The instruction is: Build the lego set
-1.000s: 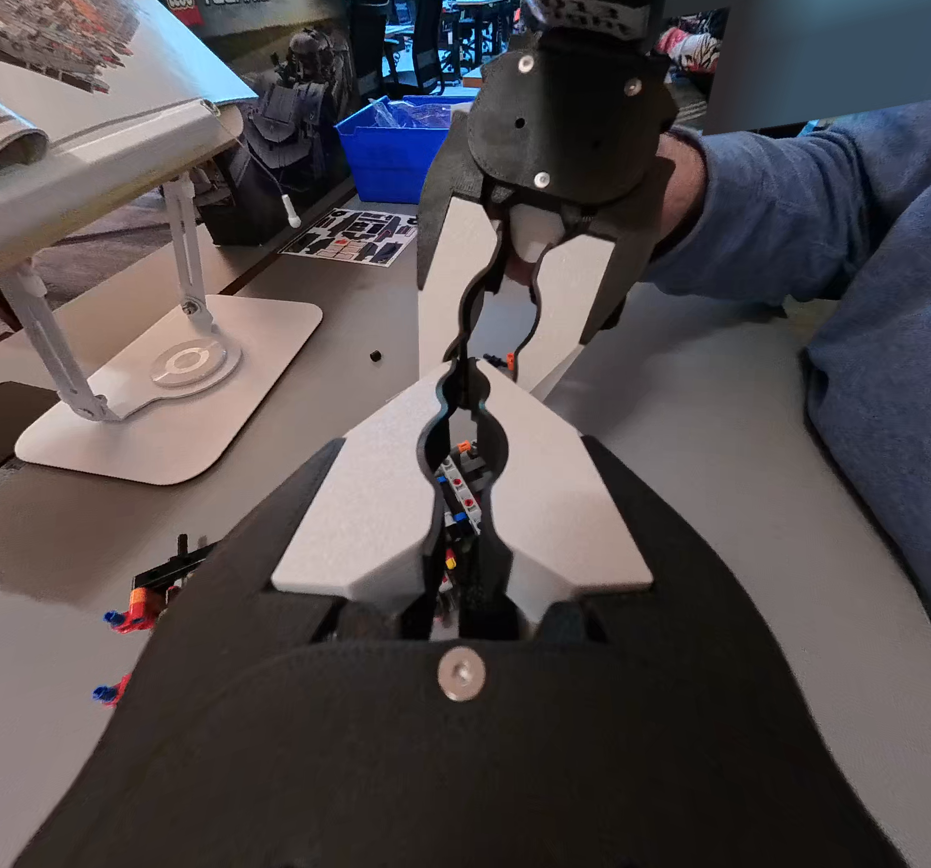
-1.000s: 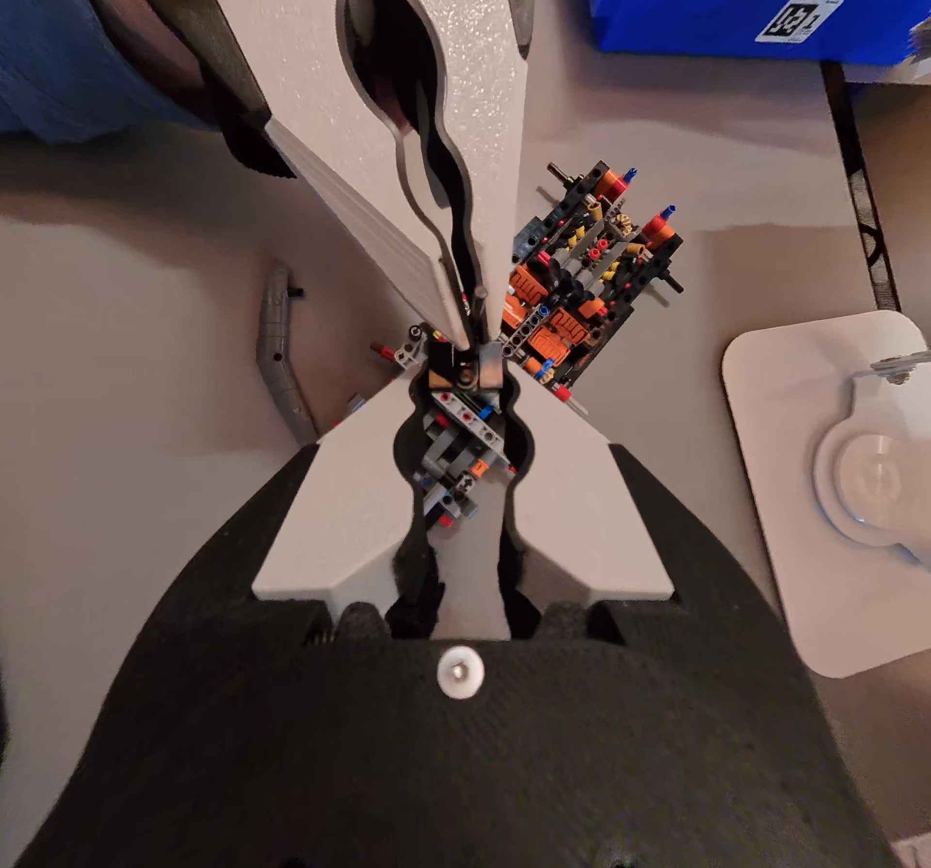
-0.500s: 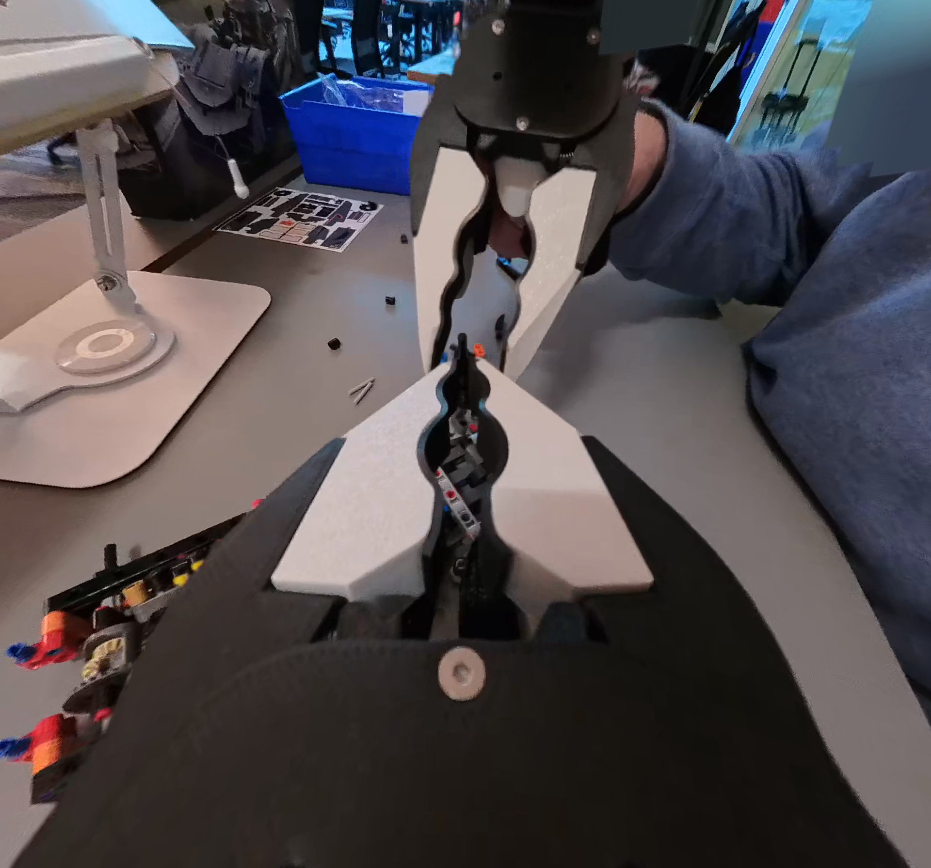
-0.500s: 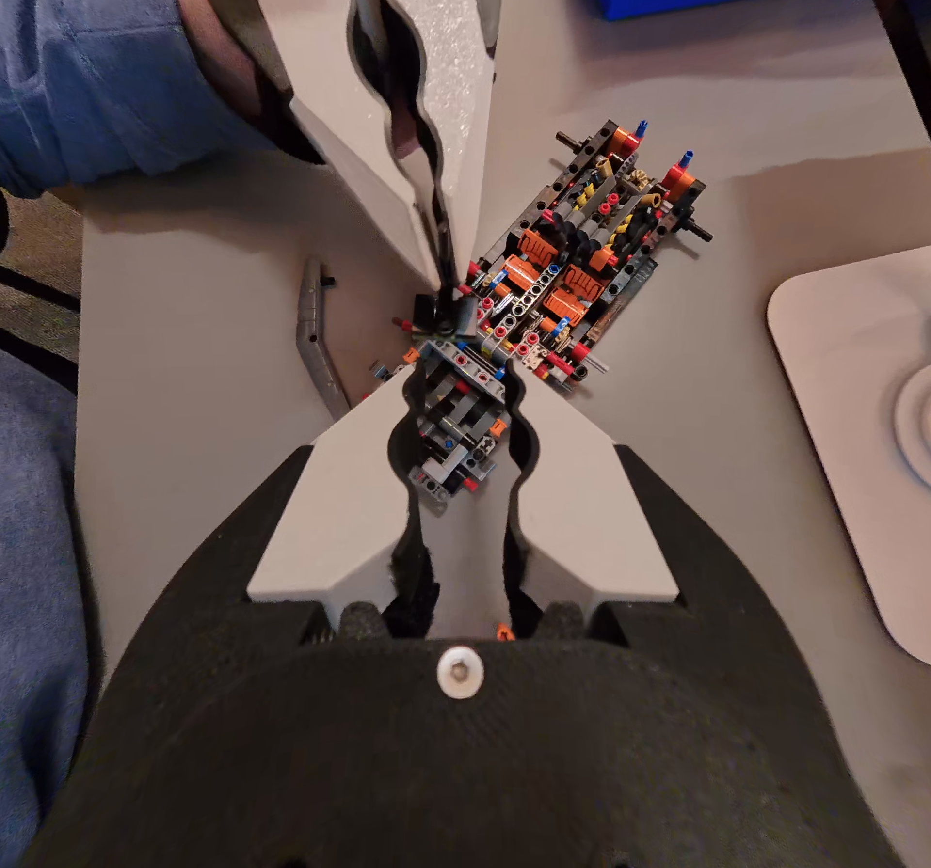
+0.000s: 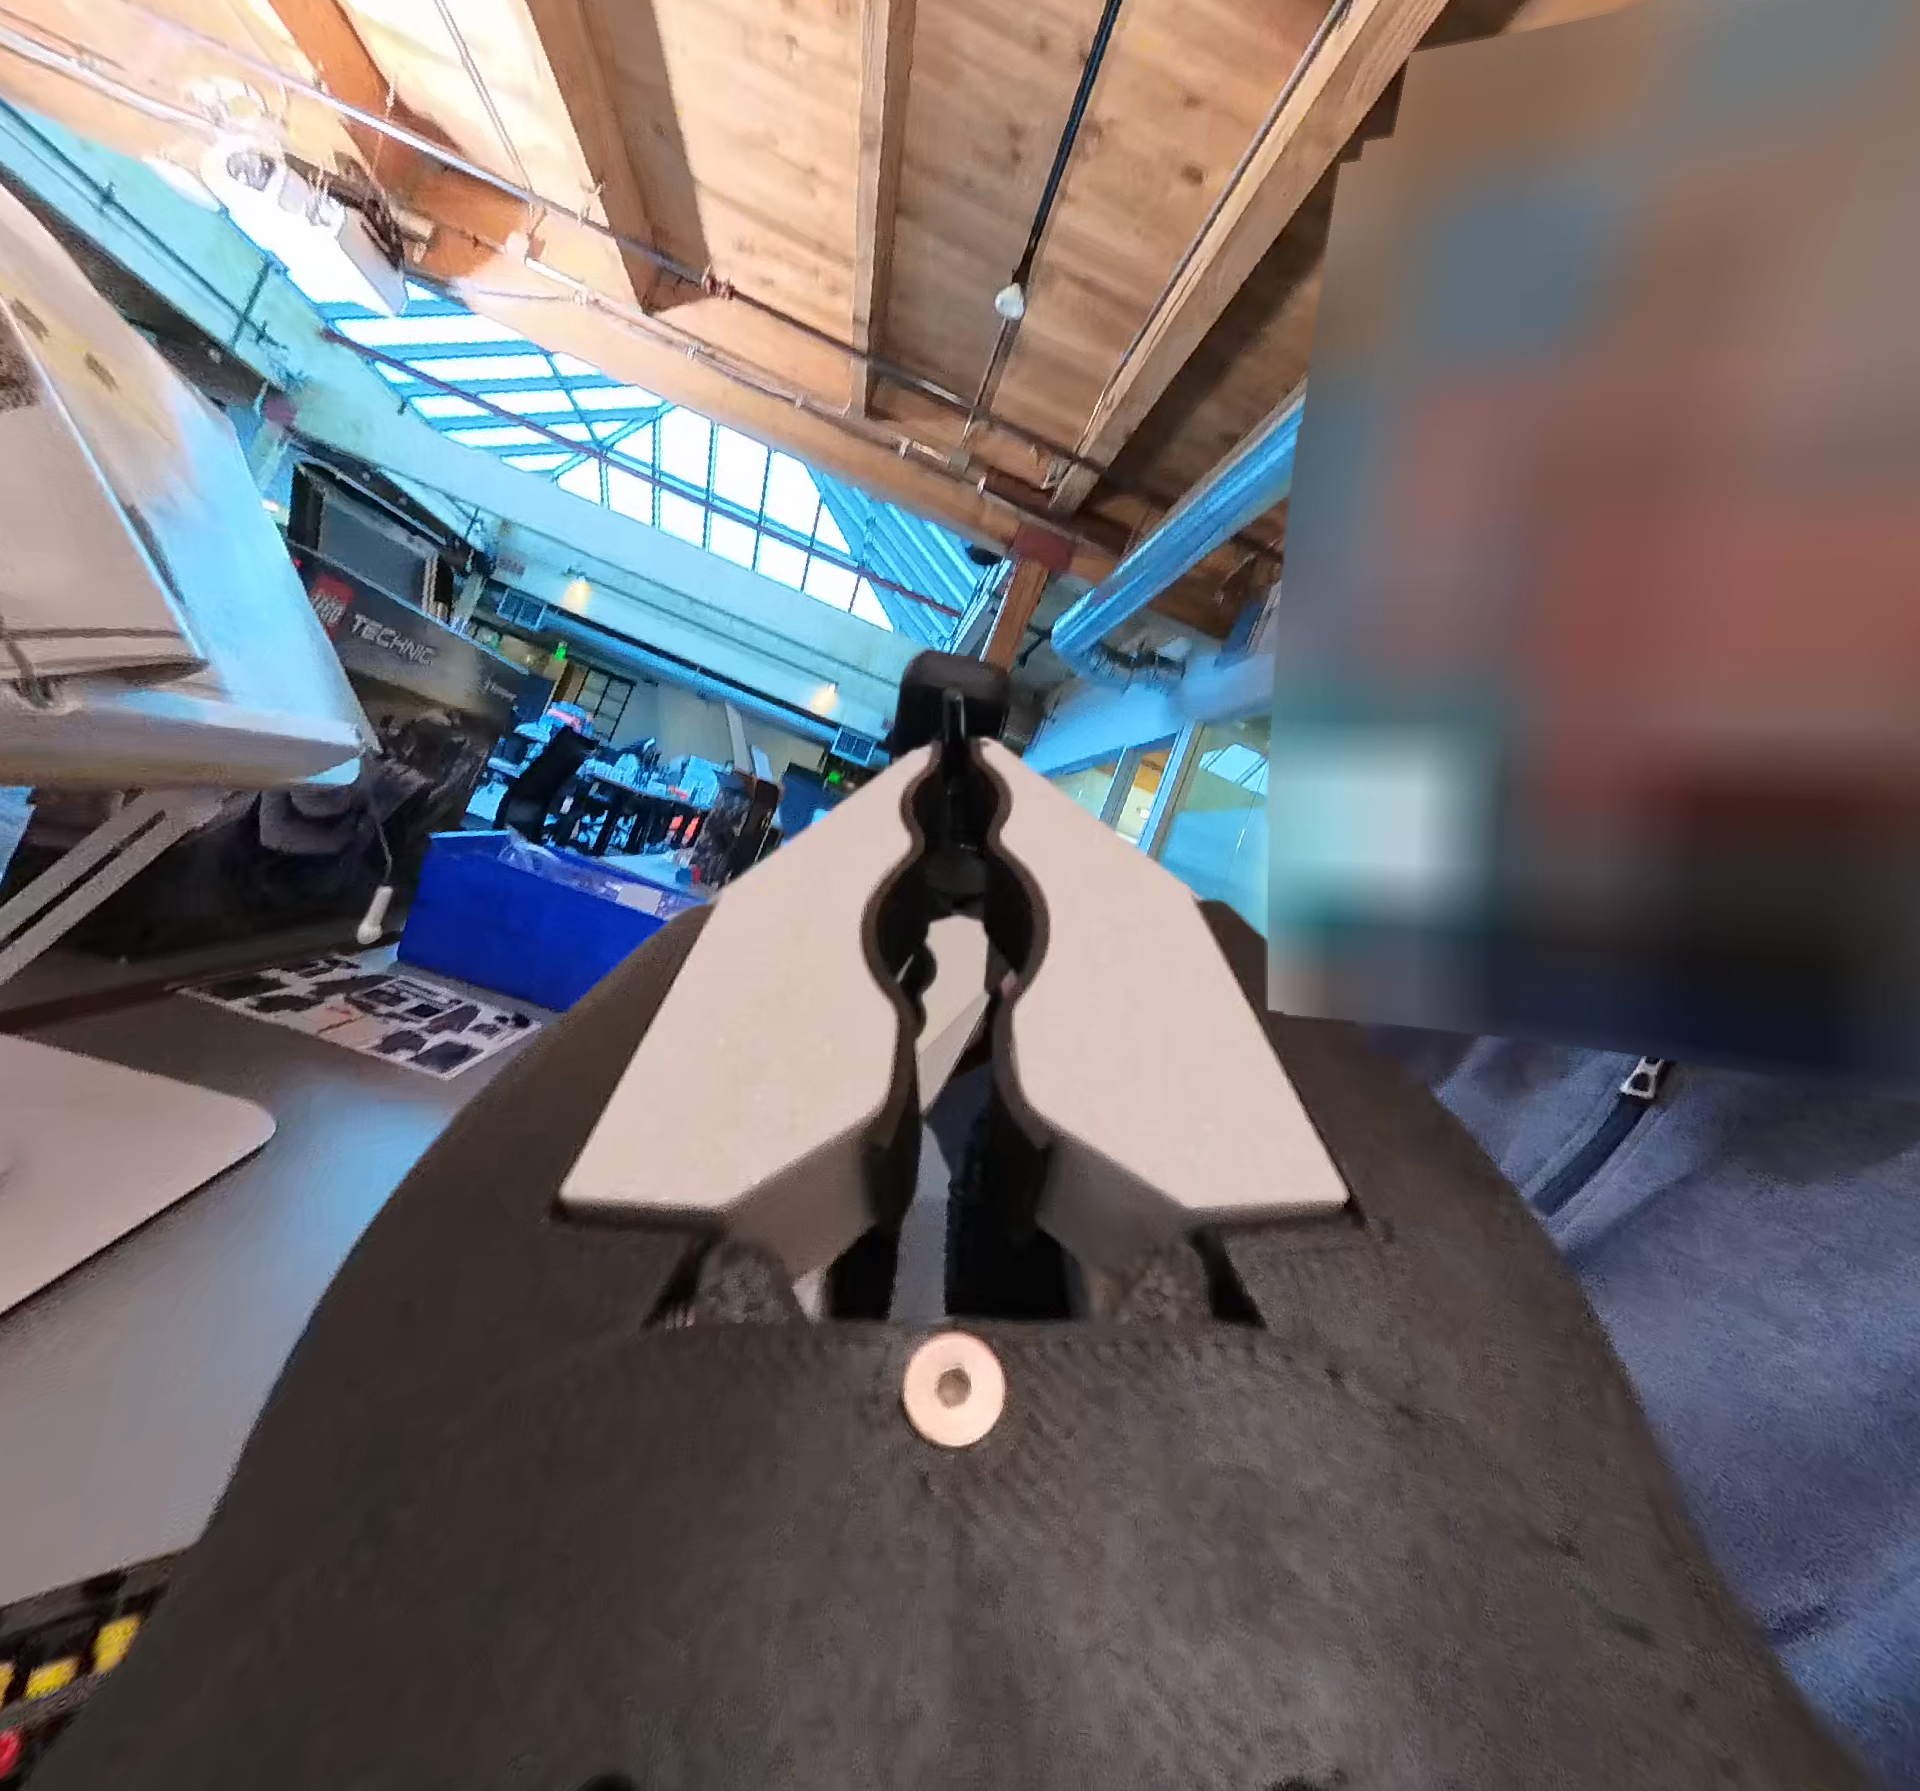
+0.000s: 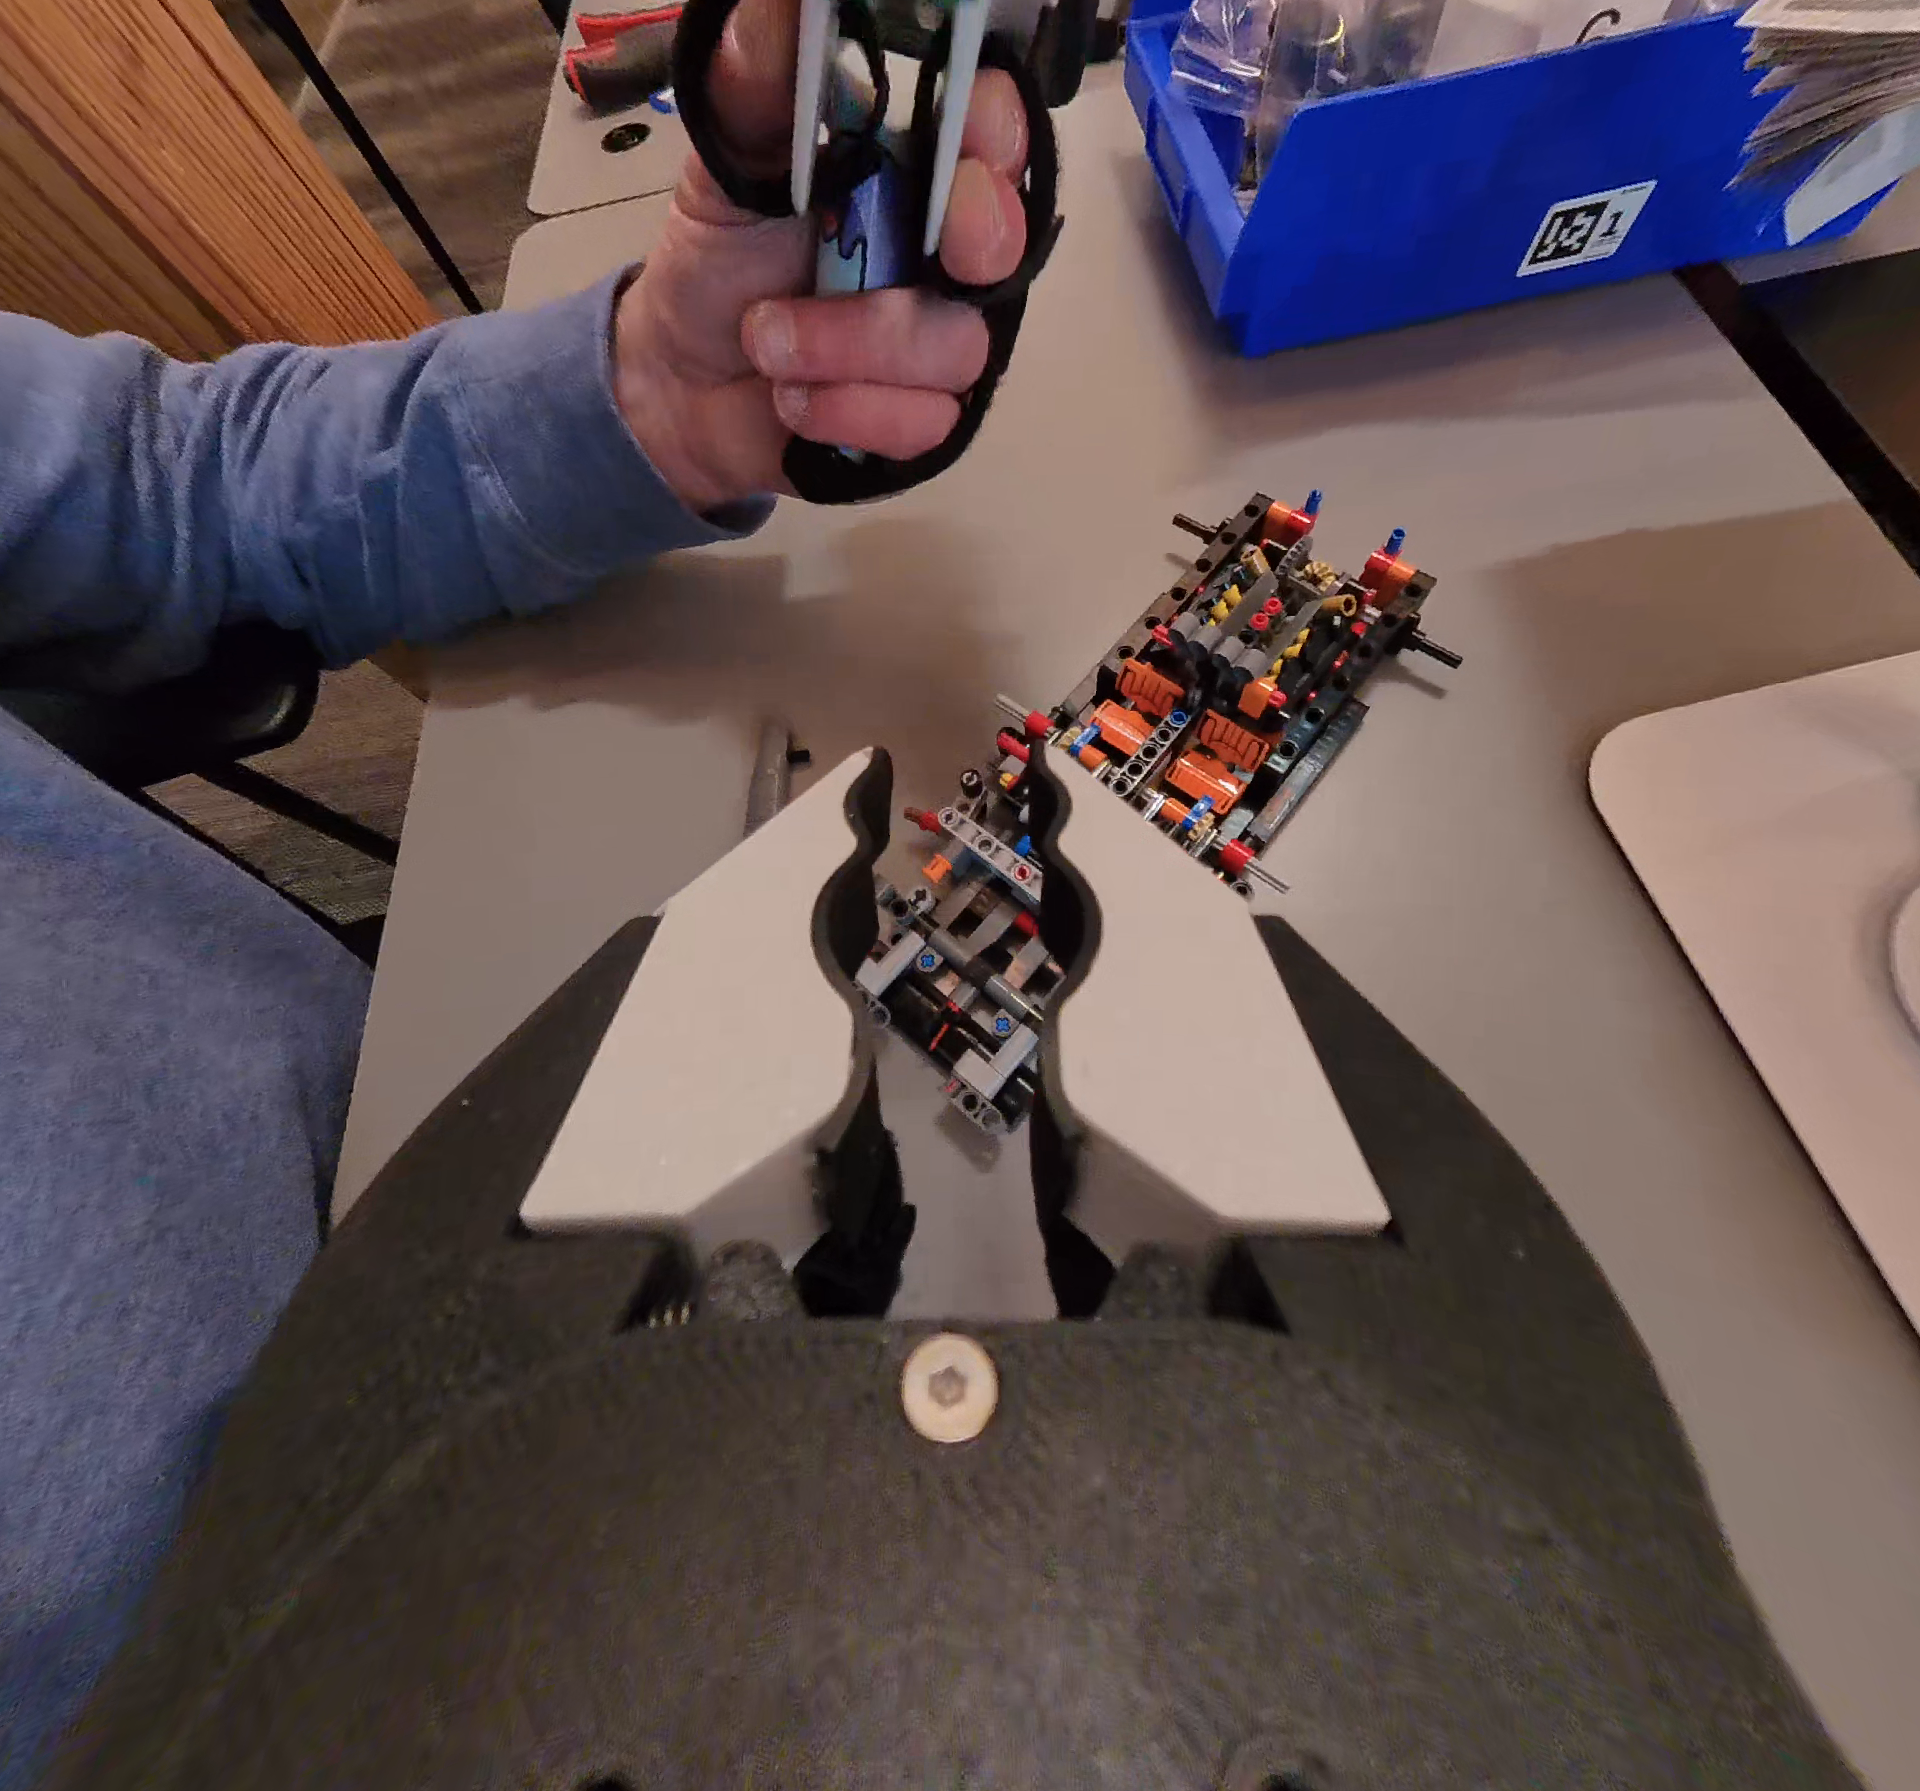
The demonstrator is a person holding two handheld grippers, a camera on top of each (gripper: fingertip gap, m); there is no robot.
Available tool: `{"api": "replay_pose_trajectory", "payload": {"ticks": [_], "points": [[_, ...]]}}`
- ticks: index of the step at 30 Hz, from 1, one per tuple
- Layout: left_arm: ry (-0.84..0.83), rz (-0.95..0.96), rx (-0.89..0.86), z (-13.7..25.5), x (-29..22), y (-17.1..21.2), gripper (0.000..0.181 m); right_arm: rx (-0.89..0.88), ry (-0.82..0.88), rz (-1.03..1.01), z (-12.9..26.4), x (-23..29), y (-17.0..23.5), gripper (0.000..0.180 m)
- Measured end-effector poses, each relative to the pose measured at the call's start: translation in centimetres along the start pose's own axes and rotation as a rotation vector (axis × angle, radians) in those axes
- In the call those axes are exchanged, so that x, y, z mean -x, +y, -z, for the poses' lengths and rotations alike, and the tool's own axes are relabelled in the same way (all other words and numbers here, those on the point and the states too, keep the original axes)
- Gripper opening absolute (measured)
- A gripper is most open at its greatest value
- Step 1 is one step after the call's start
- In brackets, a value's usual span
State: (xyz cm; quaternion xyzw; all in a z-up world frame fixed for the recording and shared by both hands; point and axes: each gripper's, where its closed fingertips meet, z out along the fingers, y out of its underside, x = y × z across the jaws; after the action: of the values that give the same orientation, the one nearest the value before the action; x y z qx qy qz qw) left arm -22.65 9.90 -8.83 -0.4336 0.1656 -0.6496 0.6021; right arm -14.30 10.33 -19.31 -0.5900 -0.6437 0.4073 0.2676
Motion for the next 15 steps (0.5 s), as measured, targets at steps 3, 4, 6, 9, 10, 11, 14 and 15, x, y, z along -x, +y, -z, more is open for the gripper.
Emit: {"api": "replay_pose_trajectory", "payload": {"ticks": [3, 4, 6, 9, 10, 11, 14, 15], "points": [[0.012, 0.015, -0.030, 0.2, -0.2, -0.6, 0.000, -0.004, 0.006, -0.001, 0.1, 0.0, 0.0, 0.025], [0.013, 0.017, -0.029, 0.2, -0.2, -0.6, 0.000, -0.010, 0.007, -0.004, 0.2, -0.1, 0.0, 0.025], [0.015, 0.024, -0.014, 0.2, -0.2, -0.3, 0.000, -0.025, 0.008, -0.006, 0.2, -0.2, -0.3, 0.025], [-0.005, 0.028, 0.051, 0.1, 0.2, 0.9, 0.000, -0.030, 0.044, 0.024, 0.3, -0.5, -0.6, 0.027], [-0.007, 0.029, 0.067, 0.0, 0.3, 1.3, 0.000, -0.028, 0.052, 0.035, 0.3, -0.6, -0.6, 0.027], [-0.004, 0.030, 0.084, -0.2, 0.2, 1.6, 0.000, -0.025, 0.059, 0.045, 0.3, -0.5, -0.6, 0.027], [-0.019, -0.004, 0.152, -0.7, 0.2, 2.9, 0.000, -0.007, 0.082, 0.074, 0.3, -0.5, -0.5, 0.028], [-0.021, -0.012, 0.174, -0.9, 0.2, 3.4, 0.000, 0.001, 0.088, 0.082, 0.3, -0.4, -0.4, 0.028]]}}
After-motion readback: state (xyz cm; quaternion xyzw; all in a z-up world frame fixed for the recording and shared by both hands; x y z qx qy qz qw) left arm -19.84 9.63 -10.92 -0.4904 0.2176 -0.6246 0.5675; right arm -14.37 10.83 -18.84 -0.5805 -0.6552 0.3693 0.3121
